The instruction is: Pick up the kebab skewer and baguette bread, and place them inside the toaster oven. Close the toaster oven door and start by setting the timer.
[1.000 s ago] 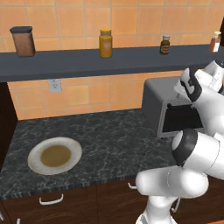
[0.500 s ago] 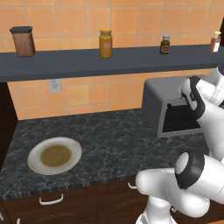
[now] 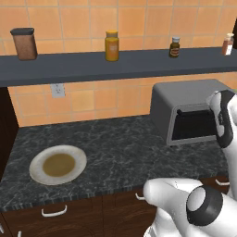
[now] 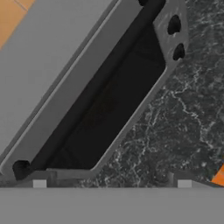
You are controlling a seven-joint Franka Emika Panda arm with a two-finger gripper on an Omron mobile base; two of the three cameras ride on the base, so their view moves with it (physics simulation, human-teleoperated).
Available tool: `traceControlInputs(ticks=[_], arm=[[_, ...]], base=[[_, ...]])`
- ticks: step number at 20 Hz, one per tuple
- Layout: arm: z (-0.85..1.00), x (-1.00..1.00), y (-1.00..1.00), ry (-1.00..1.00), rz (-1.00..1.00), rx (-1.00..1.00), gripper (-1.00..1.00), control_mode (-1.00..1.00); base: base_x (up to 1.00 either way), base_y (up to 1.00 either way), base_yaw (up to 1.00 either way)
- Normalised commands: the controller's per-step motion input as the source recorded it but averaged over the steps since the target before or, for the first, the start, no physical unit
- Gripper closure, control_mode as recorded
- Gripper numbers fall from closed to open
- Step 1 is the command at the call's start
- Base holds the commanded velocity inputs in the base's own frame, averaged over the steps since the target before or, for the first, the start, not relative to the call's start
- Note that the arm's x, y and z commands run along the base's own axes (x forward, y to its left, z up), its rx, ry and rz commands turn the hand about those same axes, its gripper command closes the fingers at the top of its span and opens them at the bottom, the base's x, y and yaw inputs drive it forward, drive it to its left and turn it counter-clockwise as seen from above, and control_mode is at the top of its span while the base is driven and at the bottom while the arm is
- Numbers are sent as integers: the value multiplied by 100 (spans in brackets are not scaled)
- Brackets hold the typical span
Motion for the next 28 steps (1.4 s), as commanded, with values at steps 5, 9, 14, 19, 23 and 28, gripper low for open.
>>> traceControlInputs(ticks=[5, 9, 14, 19, 23, 28], arm=[[2, -73, -52, -11, 0, -10, -100, -100], [0, -46, -52, -6, 1, -13, -100, -100], [0, -31, -57, -1, 4, -8, -100, -100], [0, -2, -41, -3, 17, -13, -100, -100], [0, 4, -22, -5, 23, -27, -100, -100], [-4, 0, -30, -10, 26, -33, -100, -100]], base=[[0, 0, 0], [0, 0, 0], [0, 0, 0], [0, 0, 0], [0, 0, 0], [0, 0, 0]])
